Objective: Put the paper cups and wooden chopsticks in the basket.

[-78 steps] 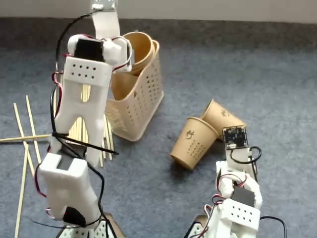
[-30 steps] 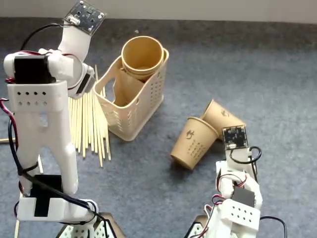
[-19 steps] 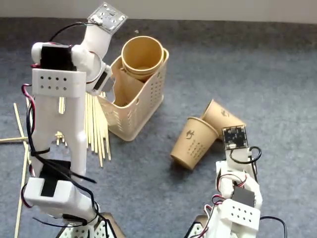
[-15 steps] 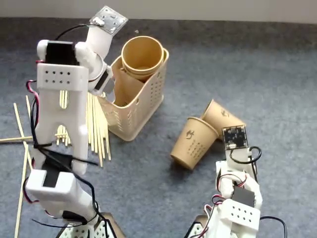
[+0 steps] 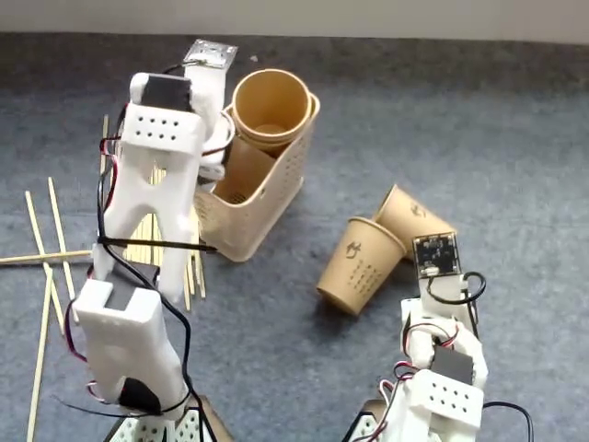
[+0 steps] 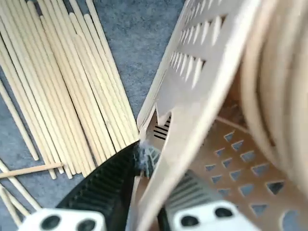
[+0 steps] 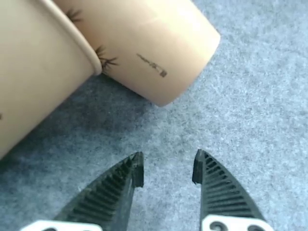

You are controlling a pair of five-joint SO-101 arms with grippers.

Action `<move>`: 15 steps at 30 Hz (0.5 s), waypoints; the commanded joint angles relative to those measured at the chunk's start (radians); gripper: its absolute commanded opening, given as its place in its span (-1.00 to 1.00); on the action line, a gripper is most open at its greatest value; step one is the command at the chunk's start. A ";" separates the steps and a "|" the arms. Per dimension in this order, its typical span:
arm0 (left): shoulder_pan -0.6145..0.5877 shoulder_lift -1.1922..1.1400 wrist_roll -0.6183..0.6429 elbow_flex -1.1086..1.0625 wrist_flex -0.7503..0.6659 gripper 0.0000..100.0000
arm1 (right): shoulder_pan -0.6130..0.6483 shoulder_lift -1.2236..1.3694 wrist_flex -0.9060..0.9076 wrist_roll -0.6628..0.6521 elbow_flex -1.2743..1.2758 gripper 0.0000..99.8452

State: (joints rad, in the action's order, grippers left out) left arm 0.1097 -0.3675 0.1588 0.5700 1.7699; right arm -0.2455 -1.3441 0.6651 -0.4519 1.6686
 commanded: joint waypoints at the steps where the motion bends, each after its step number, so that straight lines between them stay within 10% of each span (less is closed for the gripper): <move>1: 0.104 0.005 0.137 0.030 0.006 -0.99 | 0.008 -0.012 0.005 -0.011 0.093 -0.64; 15: 0.119 -0.002 0.252 0.140 0.006 -0.99 | 0.008 -0.012 0.005 -0.011 0.094 -0.64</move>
State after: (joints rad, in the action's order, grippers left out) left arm 0.2386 -0.3798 0.3813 0.6636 1.7714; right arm -0.2455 -1.3441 0.6651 -0.4519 1.6686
